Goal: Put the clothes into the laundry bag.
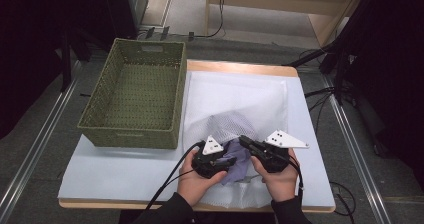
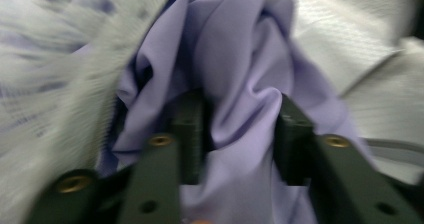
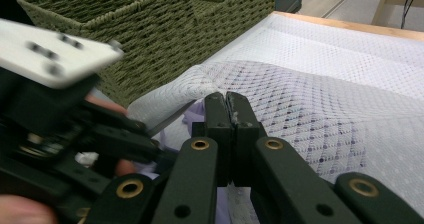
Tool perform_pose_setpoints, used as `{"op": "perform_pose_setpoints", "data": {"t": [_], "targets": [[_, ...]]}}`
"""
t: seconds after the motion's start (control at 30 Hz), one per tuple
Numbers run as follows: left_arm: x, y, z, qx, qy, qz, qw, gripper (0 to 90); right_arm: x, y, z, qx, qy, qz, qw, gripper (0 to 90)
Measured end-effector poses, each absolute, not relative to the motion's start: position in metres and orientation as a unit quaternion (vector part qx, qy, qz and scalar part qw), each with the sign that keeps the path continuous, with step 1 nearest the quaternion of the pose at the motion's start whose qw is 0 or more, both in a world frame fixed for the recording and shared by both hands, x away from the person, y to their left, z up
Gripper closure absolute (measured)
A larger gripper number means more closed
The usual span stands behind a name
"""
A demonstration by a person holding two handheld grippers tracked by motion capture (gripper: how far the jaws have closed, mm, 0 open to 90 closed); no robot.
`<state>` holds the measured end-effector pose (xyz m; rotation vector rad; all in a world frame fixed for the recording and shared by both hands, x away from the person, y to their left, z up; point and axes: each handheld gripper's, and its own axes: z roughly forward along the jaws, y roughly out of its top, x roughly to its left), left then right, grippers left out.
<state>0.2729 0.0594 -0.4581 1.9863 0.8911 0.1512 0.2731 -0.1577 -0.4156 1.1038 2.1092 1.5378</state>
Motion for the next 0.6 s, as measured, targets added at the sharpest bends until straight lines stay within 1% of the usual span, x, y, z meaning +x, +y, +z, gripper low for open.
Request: {"op": "perform_pose_setpoints", "data": {"t": [0.1, 0.2, 0.4, 0.47, 0.5, 0.53, 0.6], "targets": [[0.269, 0.075, -0.448, 0.802, 0.359, 0.061, 0.473, 47.0, 0.273, -0.158, -0.415, 0.385, 0.735, 0.536, 0.153, 90.0], [0.261, 0.092, -0.444, 0.802, 0.36, 0.056, 0.474, 42.7, 0.274, -0.158, -0.415, 0.385, 0.735, 0.536, 0.153, 90.0], [0.24, 0.101, -0.46, 0.834, 0.345, 0.045, 0.428, 34.2, 0.275, -0.156, -0.418, 0.387, 0.738, 0.532, 0.151, 90.0], [0.237, 0.098, -0.467, 0.844, 0.346, 0.047, 0.408, 34.6, 0.275, -0.155, -0.419, 0.385, 0.739, 0.531, 0.151, 90.0], [0.237, 0.095, -0.469, 0.848, 0.343, 0.056, 0.399, 36.5, 0.275, -0.154, -0.419, 0.385, 0.74, 0.531, 0.15, 90.0], [0.236, 0.091, -0.47, 0.848, 0.348, 0.061, 0.396, 39.2, 0.275, -0.153, -0.419, 0.384, 0.74, 0.531, 0.151, 90.0], [0.238, 0.085, -0.469, 0.849, 0.353, 0.063, 0.389, 48.2, 0.275, -0.152, -0.419, 0.383, 0.743, 0.528, 0.15, 90.0]]}}
